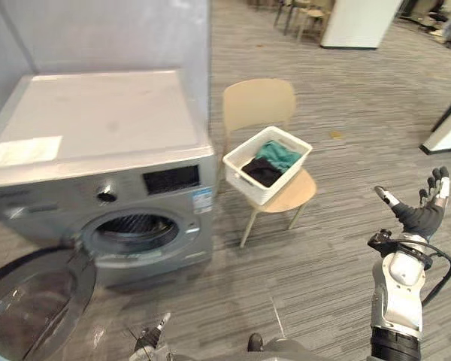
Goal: Pick up the laundry basket with both hands and put the clothes into the washing machine.
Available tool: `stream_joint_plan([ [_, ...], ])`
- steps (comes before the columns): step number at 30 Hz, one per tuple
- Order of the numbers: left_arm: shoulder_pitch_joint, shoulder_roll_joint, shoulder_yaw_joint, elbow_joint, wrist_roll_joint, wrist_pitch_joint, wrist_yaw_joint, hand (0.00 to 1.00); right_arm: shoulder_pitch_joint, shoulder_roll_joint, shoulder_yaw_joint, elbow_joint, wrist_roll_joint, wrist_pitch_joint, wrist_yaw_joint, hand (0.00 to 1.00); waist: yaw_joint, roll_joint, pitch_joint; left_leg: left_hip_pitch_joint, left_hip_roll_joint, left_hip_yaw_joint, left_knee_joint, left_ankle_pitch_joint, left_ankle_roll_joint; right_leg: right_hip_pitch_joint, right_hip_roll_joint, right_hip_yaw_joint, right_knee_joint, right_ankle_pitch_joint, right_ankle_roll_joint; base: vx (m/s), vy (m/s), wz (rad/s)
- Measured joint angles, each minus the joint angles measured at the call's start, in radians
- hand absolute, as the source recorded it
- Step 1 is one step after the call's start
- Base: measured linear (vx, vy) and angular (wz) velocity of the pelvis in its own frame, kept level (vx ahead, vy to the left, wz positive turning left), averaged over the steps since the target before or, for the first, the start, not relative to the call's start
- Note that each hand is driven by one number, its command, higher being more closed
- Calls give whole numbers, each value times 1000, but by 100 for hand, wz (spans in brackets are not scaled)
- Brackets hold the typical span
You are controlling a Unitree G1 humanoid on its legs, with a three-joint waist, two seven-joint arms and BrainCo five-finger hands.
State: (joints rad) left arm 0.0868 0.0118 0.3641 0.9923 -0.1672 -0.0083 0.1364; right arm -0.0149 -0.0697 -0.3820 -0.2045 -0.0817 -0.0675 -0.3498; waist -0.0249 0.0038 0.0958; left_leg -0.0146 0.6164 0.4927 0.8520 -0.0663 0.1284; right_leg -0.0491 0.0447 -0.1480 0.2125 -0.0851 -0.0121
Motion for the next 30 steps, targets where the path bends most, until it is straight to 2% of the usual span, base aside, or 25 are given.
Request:
stream_joint_plan([
  [1,0,-17,-2,-13,0,-1,0,0,0,-14,0,-7,-3,0,-2,0,4,10,3,-39,-49,-60,35,-57,-53,18,1,23,-16,-4,-10,234,-210,-73],
  [3,6,-34,-6,-23,0,-1,0,0,-1,-37,31,-12,-9,3,0,0,18,35,19,-108,-229,-162,-12,-168,-119,60,12,80,-44,-18,-38,210,-86,-79],
  [4,12,-34,-11,-24,0,-1,-1,0,-1,-37,40,-12,-12,3,2,0,18,38,20,-115,-270,-166,-48,-187,-126,63,14,88,-49,-19,-40,216,-13,-54],
  [5,11,-35,-15,-23,0,-1,-1,0,-1,-38,59,-13,-17,4,3,0,28,43,24,-141,-377,-138,-192,-199,-134,88,19,101,-74,-23,-44,178,12,-26],
  [6,10,-35,-15,-22,0,-1,-1,0,-2,-39,61,-13,-18,4,3,0,31,45,24,-148,-392,-131,-217,-198,-134,92,21,102,-80,-25,-46,181,29,-16],
  [8,-3,-35,-20,-15,1,1,-1,0,-32,-41,94,-13,-21,5,2,0,42,51,33,-194,-486,-119,-375,-181,-146,121,25,101,-116,-29,-45,196,67,0],
  [9,-4,-34,-19,1,1,3,-1,0,-61,-40,129,-13,-29,5,3,0,47,63,33,-191,-509,-117,-446,-122,-103,126,30,112,-119,-36,-35,288,88,-18],
  [10,-4,-31,-6,7,0,4,0,0,-85,-38,176,-12,-32,6,3,0,65,50,37,-155,-524,-88,-487,-117,-78,135,19,130,-119,-45,-22,247,63,-22],
  [11,-8,-29,-5,12,0,4,0,0,-95,-41,203,-11,-37,6,5,0,69,46,37,-152,-533,-87,-494,-121,-71,134,12,130,-118,-49,-15,277,65,-11],
  [13,-21,-29,2,21,0,6,-1,0,-114,-41,289,9,-48,7,31,0,80,34,41,-120,-559,-88,-490,-155,-26,133,-14,123,-36,-118,16,321,74,10],
  [14,-22,-29,1,21,-1,5,-1,0,-114,-38,304,23,-50,7,38,0,88,30,44,-103,-566,-85,-492,-166,-29,129,-22,122,7,-142,28,320,55,-3],
  [15,-22,-27,2,21,-2,5,-1,0,-114,-28,330,58,-57,8,54,0,104,26,44,-67,-569,-73,-498,-183,-32,89,-33,120,153,-188,92,257,33,-16],
  [16,-19,-26,1,21,-11,7,-1,0,-108,-12,352,79,-71,10,72,0,102,18,46,-34,-577,-72,-506,-196,-35,18,-50,120,363,-205,202,204,25,-10],
  [17,-19,-20,1,21,-12,13,-1,0,-98,-3,357,80,-79,10,80,0,97,10,47,-19,-583,-78,-507,-203,-33,-17,-59,122,468,-200,262,241,-10,17],
  [18,-20,-9,0,21,-12,24,-1,0,-75,5,362,80,-87,10,97,0,91,-3,48,11,-596,-99,-509,-216,-33,-81,-85,115,654,-180,282,250,-50,60],
  [19,-19,-7,-10,21,-12,27,-1,0,-46,1,357,80,-94,10,112,0,75,-17,49,47,-613,-137,-530,-217,-34,-105,-137,73,763,-183,270,305,-62,80],
  [20,-16,-7,-14,21,-10,26,-2,0,-32,-2,356,80,-100,10,116,0,63,-22,45,58,-619,-161,-543,-216,-35,-111,-168,44,784,-185,258,275,-73,93],
  [21,-15,-2,-14,20,-10,26,-1,0,-17,-5,351,80,-111,10,122,0,55,-27,40,71,-622,-191,-555,-214,-38,-119,-205,18,781,-192,223,276,-89,92],
  [22,-23,6,-20,20,-10,26,-1,0,-10,-16,343,80,-119,10,140,0,51,-39,32,75,-620,-236,-570,-210,-46,-144,-240,20,713,-207,139,270,-106,86],
  [24,-28,9,-31,21,1,25,-2,0,-6,-32,319,79,-133,10,149,0,38,-32,35,72,-615,-315,-579,-199,-63,-154,-253,73,556,-219,106,235,-151,110],
  [26,-46,9,-54,22,14,23,-3,0,9,-46,276,79,-167,13,159,0,40,-35,32,63,-609,-383,-573,-197,-79,-163,-243,222,384,-213,109,229,-251,122],
  [27,-49,9,-57,23,23,22,-3,0,19,-56,259,79,-178,18,160,0,38,-38,30,60,-597,-427,-565,-202,-103,-167,-233,315,299,-198,124,207,-297,107],
  [28,-49,12,-58,28,23,20,-3,0,24,-57,254,79,-189,23,161,0,39,-39,29,61,-592,-449,-561,-205,-117,-168,-230,348,261,-175,128,199,-347,110],
  [29,-43,20,-58,38,23,19,-1,0,32,-57,253,79,-204,34,165,0,41,-46,25,63,-581,-483,-549,-217,-150,-164,-229,389,202,-107,147,202,-407,87],
  [30,-30,31,-57,38,22,19,-2,0,40,-56,254,79,-205,35,175,0,41,-67,14,61,-582,-511,-540,-229,-174,-165,-234,397,166,-19,164,250,-570,103],
])
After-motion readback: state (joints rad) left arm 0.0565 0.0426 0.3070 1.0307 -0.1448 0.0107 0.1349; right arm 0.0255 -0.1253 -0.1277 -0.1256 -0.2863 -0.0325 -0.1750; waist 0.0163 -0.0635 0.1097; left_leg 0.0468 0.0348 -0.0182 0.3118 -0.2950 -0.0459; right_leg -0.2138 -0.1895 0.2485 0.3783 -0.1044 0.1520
